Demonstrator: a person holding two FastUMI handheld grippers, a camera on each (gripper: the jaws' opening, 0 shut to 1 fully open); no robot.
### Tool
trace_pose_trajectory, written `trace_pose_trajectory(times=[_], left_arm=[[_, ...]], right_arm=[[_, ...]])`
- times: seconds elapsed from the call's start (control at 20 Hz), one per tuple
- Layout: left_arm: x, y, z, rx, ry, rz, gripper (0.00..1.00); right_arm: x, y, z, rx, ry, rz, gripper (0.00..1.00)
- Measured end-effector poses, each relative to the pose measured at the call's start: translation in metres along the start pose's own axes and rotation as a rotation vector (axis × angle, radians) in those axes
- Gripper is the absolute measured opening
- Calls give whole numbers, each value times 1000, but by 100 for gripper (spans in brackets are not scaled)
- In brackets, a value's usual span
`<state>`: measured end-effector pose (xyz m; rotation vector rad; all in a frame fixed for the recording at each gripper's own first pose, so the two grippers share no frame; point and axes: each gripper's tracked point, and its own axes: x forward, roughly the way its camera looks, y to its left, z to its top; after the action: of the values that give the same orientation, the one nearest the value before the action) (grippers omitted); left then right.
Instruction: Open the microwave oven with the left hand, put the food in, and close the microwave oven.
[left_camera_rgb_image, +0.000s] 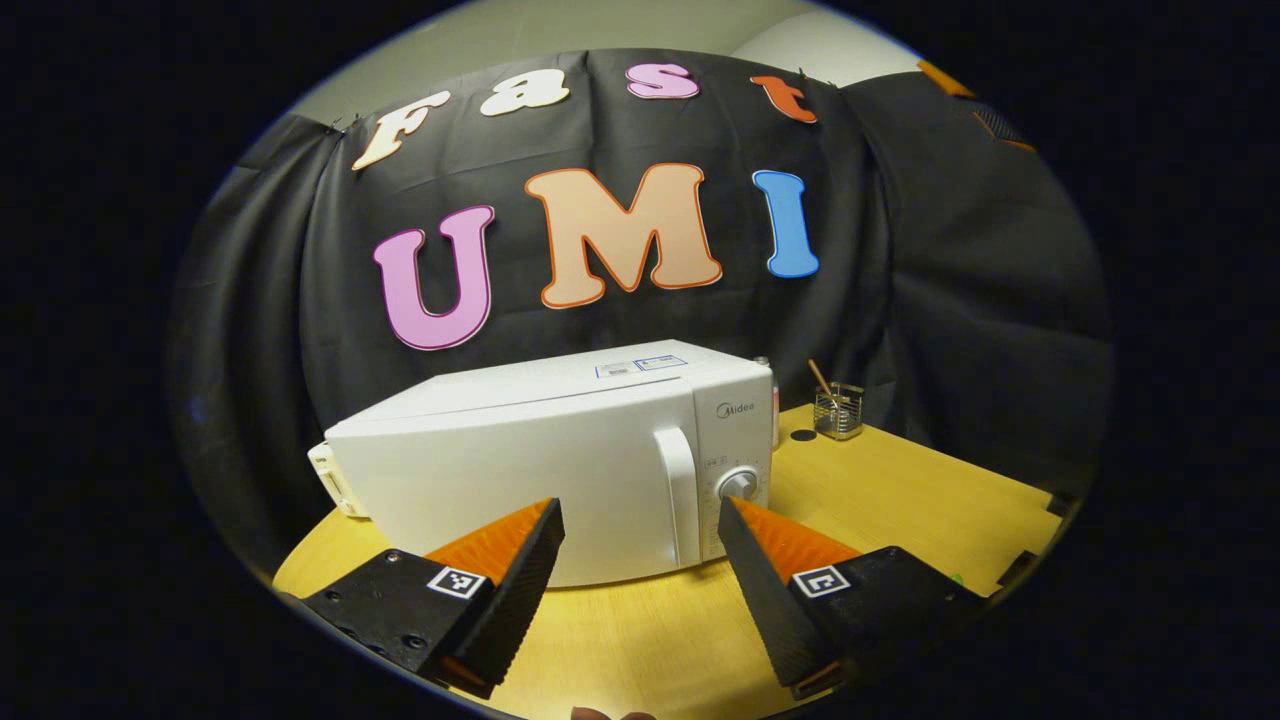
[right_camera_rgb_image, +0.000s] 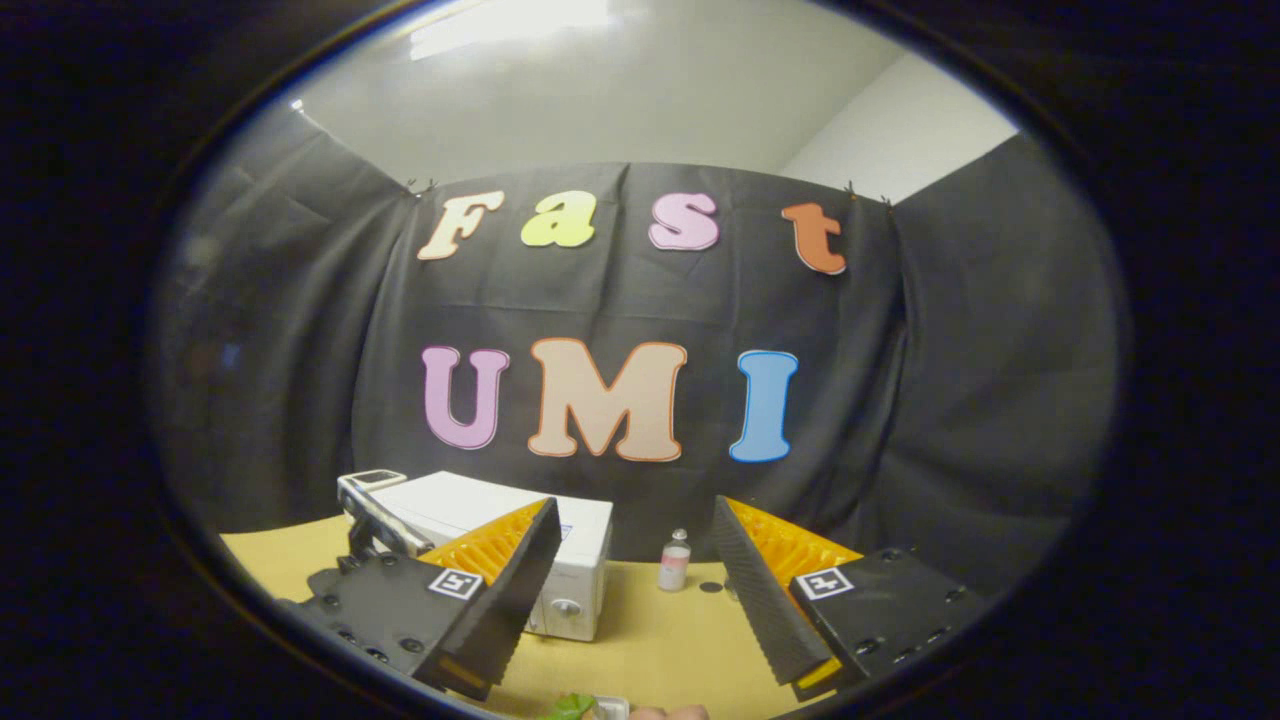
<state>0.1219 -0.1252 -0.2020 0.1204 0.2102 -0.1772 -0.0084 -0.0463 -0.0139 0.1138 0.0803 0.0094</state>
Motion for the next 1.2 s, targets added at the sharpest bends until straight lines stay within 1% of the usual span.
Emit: trace_pose_trajectory(times=[0.15,0.3,0.45,0.55,0.8,0.9,0.95,1.0,1.05,1.1,1.15,1.2], left_arm=[[28,-12,-20,-27,56,-11,96],[49,-15,-32,-15,75,-2,96],[62,-13,-43,-9,94,27,96],[69,-16,-47,-26,96,24,96],[82,-24,-54,-35,102,-9,96],[85,-19,-54,-5,101,3,89],[86,-20,-52,-5,97,-1,80],[87,-23,-54,-12,97,-12,80],[89,-32,-56,-25,108,-56,75],[90,-31,-61,-10,123,-42,69],[91,-25,-66,8,140,-37,46],[92,-25,-62,4,124,-34,38]], right_arm=[[-5,-20,-1,6,3,-47,97],[-12,-32,-6,4,22,-61,97],[-15,-39,-8,-16,34,-58,97],[-17,-38,-18,-37,60,-39,97],[-20,-34,-23,-9,100,-30,97],[-24,-34,-24,-22,102,-24,97],[-24,-35,-25,-33,104,-23,97],[-24,-38,-26,-40,109,-20,97],[-24,-38,-27,-35,120,-16,97],[-26,-37,-30,-23,129,-17,97],[-28,-38,-29,-14,133,-26,97],[-28,-40,-27,-9,133,-31,97]])
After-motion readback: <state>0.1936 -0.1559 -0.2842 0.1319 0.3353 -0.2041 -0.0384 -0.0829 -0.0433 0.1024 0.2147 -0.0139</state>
